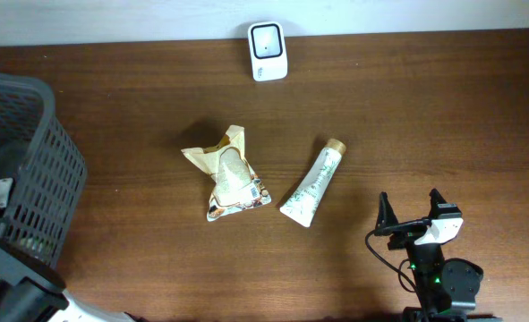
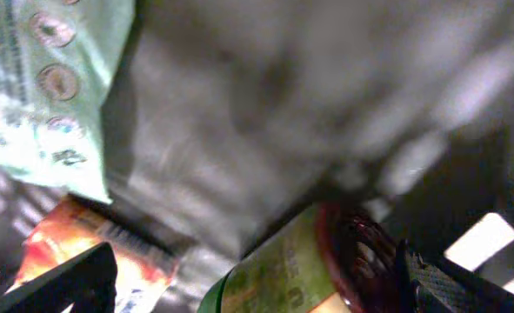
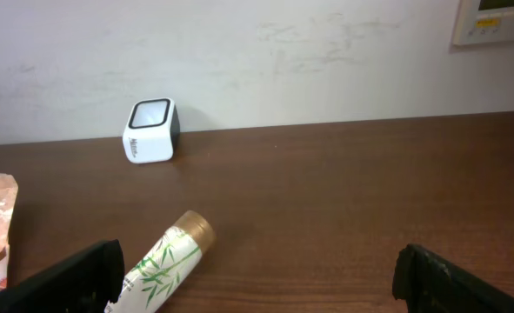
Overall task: Scan the item barcode
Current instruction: 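Reach into the basket and grasp the green-lidded jar, left gripper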
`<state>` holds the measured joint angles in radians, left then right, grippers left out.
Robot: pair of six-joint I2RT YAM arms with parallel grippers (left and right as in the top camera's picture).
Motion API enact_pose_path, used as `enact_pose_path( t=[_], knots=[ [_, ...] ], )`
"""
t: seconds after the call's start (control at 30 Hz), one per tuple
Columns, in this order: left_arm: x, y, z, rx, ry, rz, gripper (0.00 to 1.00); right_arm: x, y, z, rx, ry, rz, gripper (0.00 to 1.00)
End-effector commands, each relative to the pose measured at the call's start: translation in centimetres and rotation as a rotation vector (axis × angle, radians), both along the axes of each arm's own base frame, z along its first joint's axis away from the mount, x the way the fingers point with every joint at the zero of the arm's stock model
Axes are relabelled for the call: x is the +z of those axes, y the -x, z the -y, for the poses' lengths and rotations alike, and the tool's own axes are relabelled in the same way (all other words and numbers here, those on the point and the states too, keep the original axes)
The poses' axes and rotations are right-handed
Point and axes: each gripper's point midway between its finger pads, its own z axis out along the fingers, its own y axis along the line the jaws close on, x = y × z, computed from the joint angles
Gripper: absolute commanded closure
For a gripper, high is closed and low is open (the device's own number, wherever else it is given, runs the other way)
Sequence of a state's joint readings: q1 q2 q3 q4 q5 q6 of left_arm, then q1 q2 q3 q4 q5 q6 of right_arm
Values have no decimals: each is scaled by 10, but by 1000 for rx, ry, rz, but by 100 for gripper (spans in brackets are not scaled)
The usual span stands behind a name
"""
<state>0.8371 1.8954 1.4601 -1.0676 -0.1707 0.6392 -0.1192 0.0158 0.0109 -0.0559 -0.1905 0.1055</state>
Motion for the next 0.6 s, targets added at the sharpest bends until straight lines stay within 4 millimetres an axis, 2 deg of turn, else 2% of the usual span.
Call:
enact_pose_path(
  t=[0.0, 0.07, 0.17, 0.2, 0.23, 0.3, 0.33, 0.37, 0.43, 0.53, 0.57],
  knots=[
    [0, 9, -10, 124, -71, -37, 0, -3, 0, -1, 6, -8, -6, 2],
    [11, 15, -23, 253, -161, -55, 0, -3, 0, -1, 6, -8, -6, 2],
    [39, -7, -14, 397, -160, 28, 1, -3, 0, -1, 6, -8, -6, 2],
    [49, -19, -1, 460, -115, 67, 1, -3, 0, -1, 6, -8, -6, 1],
    [61, -24, 17, 622, -87, 85, 0, -3, 0, -1, 6, -8, -6, 2],
    [60, -21, 45, 921, -32, 74, 0, -3, 0, -1, 6, -8, -6, 2],
    [57, -21, 53, 1003, -3, 69, 1, -3, 0, -1, 6, -8, -6, 2],
    [57, -17, 56, 1038, -4, 50, 1, -3, 0, -1, 6, -8, -6, 1],
    [58, -7, 50, 1051, -37, 31, 1, -3, 0, -1, 6, -8, -6, 2],
    [62, 44, 37, 1118, -82, -98, 1, -3, 0, -1, 6, -8, -6, 2],
    [60, 50, 33, 1112, -77, -102, 1, -3, 0, -1, 6, -8, -6, 2]
  ],
)
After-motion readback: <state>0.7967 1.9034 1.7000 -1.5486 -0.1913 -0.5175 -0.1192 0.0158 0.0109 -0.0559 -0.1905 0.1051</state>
